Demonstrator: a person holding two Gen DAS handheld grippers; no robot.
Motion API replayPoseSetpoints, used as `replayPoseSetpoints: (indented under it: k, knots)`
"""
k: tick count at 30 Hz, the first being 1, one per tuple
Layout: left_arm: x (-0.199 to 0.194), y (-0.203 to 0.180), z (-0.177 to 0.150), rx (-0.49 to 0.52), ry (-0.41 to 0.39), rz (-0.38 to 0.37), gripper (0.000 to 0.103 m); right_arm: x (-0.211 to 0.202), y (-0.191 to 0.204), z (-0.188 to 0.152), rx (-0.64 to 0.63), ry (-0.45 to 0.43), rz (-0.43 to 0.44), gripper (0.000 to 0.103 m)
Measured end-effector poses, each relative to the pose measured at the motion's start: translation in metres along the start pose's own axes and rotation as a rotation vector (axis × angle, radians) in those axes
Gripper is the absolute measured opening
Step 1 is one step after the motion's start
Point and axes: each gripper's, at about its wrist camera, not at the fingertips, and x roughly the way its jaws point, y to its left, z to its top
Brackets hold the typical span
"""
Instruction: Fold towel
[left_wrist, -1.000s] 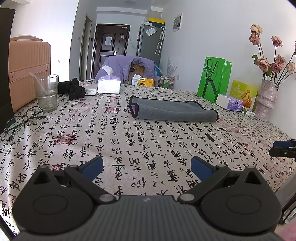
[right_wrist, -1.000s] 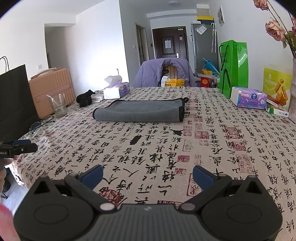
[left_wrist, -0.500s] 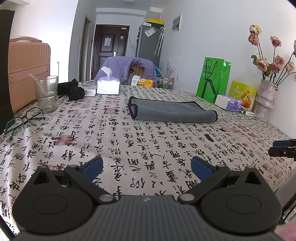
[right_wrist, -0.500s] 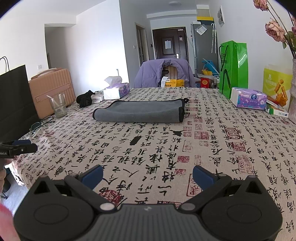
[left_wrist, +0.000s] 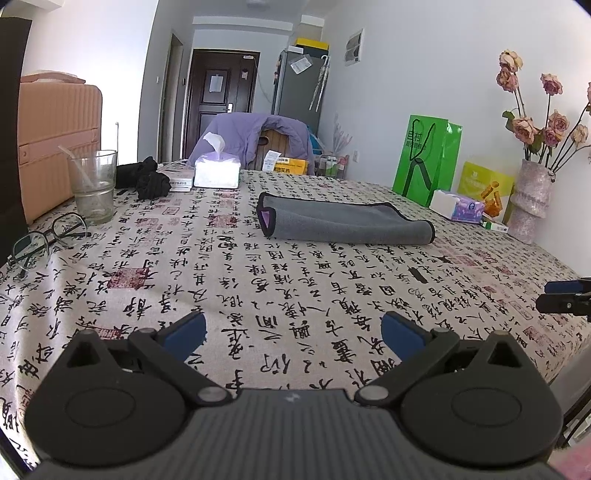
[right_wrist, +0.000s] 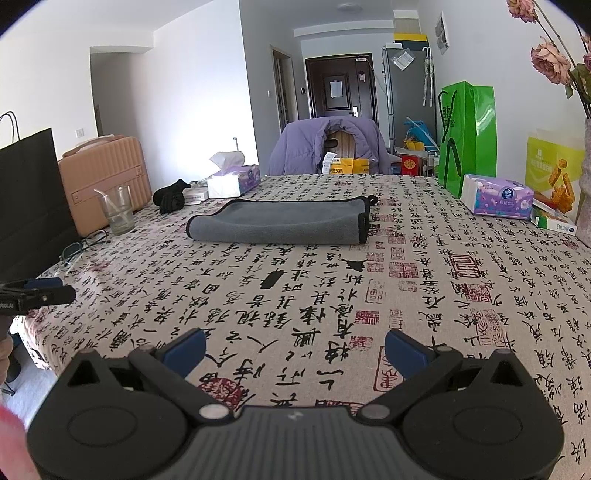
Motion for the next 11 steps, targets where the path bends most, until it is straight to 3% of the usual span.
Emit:
replayPoseSetpoints:
  k: [11]
  knots:
    - [0.0008, 0.0006, 0.0002, 0.005, -0.009, 0.028, 0.103, 0.0004, 0.0011, -0.0003, -0.003, 0.003, 0.0, 0.103]
